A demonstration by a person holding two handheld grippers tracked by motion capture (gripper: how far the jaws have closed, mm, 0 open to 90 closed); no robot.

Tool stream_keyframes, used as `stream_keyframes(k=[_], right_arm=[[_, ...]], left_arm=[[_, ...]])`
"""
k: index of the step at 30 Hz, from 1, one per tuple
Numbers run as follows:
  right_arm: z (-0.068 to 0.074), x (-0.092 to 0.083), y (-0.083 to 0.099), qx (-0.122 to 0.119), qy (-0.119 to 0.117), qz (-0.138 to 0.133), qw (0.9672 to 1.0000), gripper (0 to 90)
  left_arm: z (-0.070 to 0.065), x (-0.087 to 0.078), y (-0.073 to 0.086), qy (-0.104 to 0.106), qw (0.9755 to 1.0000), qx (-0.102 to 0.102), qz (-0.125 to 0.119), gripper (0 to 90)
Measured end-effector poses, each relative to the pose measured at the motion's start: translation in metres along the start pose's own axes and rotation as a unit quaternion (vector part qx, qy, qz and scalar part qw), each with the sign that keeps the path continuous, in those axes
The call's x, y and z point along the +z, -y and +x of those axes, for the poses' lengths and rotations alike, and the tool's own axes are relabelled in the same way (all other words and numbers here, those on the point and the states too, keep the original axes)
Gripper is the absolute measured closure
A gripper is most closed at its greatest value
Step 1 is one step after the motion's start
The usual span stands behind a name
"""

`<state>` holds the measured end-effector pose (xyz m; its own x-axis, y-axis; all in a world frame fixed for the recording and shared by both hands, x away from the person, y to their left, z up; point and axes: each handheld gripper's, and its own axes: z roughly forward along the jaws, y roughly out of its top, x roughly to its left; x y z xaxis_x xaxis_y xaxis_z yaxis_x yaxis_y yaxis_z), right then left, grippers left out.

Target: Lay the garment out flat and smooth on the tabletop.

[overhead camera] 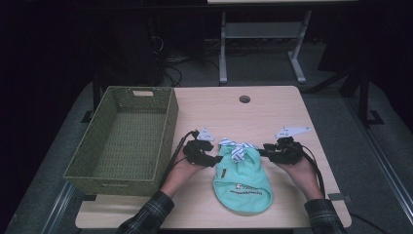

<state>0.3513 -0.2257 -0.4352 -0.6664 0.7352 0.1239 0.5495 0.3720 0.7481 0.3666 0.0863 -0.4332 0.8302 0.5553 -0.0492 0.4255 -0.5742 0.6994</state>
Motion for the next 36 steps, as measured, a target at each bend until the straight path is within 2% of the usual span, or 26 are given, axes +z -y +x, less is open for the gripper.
stream_keyframes(k=[3, 5, 7, 9, 12, 15, 19, 21, 23, 26, 30, 36], right_arm=[[-0.004, 0.005, -0.009, -0.001, -0.002, 0.008, 1.0, 61.8], [-0.005, 0.007, -0.012, 0.0, -0.004, -0.001, 1.0, 60.9], [-0.006, 0.013, -0.017, 0.0, -0.002, 0.011, 0.9999, 59.5], [-0.007, 0.017, -0.02, 0.0, -0.004, 0.012, 0.9999, 58.9], [-0.009, 0.024, -0.021, 0.002, -0.007, 0.007, 0.9999, 58.2], [-0.012, 0.033, -0.017, 0.012, -0.011, 0.022, 0.9996, 57.2], [-0.014, 0.044, -0.013, 0.014, -0.01, 0.043, 0.9989, 57.1], [-0.014, 0.05, -0.011, 0.004, -0.008, 0.056, 0.9984, 57.4], [-0.013, 0.054, -0.009, 0.0, -0.005, 0.065, 0.9979, 59.0], [-0.012, 0.055, -0.009, -0.006, 0.0, 0.065, 0.9979, 61.9], [-0.012, 0.054, -0.008, -0.009, 0.003, 0.065, 0.9978, 70.2], [-0.014, 0.054, -0.008, -0.01, -0.003, 0.066, 0.9978, 78.3]], left_arm=[[0.007, 0.001, -0.007, -0.006, 1.0, -0.005, -0.005, 40.5], [0.011, 0.002, -0.011, -0.009, 0.9999, -0.007, -0.009, 40.5], [0.016, 0.005, -0.015, -0.011, 0.9998, -0.011, -0.012, 40.5], [0.019, 0.008, -0.018, -0.014, 0.9996, -0.016, -0.016, 40.5], [0.026, 0.014, -0.021, -0.013, 0.9992, -0.032, -0.021, 40.5], [0.03, 0.021, -0.023, -0.019, 0.999, -0.035, -0.02, 40.6], [0.036, 0.03, -0.024, -0.023, 0.999, -0.036, -0.009, 40.5], [0.038, 0.034, -0.024, -0.023, 0.999, -0.038, -0.009, 40.5], [0.04, 0.038, -0.024, -0.021, 0.9991, -0.036, -0.005, 40.5], [0.042, 0.044, -0.024, -0.013, 0.9992, -0.037, 0.006, 40.6], [0.042, 0.05, -0.023, 0.003, 0.9993, -0.035, 0.009, 42.4], [0.04, 0.057, -0.02, 0.018, 0.9994, -0.013, 0.027, 58.3]])
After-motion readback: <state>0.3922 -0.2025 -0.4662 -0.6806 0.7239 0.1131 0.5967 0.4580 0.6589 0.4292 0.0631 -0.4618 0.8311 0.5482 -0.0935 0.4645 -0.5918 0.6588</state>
